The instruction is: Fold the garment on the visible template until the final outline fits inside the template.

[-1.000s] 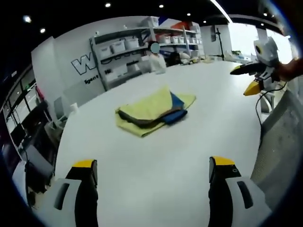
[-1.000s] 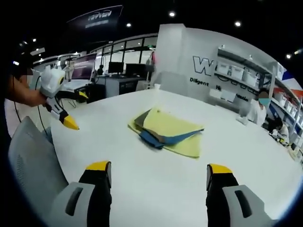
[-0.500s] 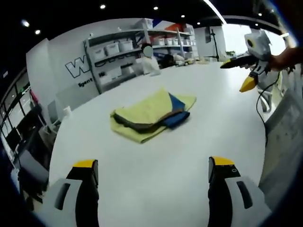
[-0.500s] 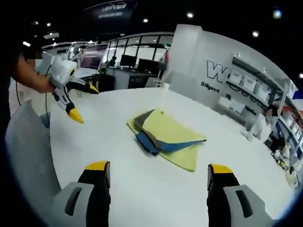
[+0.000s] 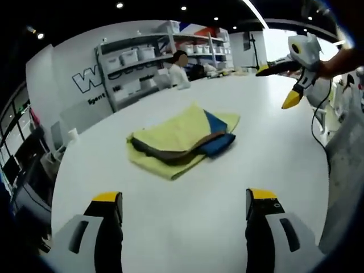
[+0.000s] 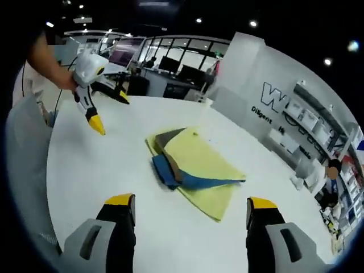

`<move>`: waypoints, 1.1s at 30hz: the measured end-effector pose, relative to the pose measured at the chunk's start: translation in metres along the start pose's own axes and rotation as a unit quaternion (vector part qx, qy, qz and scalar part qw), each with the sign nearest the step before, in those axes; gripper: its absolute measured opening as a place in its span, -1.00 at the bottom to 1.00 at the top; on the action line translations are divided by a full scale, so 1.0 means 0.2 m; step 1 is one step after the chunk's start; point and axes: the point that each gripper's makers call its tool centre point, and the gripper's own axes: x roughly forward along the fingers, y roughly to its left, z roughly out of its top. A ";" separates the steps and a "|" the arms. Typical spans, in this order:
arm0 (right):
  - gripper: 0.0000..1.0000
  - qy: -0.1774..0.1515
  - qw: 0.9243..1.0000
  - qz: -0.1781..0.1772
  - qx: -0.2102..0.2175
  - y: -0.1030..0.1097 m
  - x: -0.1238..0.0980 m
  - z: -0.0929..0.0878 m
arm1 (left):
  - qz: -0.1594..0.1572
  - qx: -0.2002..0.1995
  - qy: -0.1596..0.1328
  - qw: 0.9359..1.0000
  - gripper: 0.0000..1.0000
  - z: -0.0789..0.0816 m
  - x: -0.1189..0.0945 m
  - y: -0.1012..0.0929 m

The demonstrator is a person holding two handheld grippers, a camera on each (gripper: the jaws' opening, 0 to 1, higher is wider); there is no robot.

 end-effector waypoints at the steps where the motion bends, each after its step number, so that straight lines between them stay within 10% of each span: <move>1: 0.53 0.001 1.000 -0.001 0.002 0.00 0.01 0.00 | -0.001 0.001 0.001 1.000 0.78 0.00 0.01 0.00; 14: 0.41 0.008 0.999 0.024 -0.036 -0.01 0.25 0.00 | -0.014 0.070 0.000 0.997 0.12 0.05 0.22 0.11; 33: -0.18 0.037 0.993 0.086 -0.068 -0.04 0.52 -0.07 | -0.068 0.148 0.005 0.987 -0.33 0.11 0.47 0.13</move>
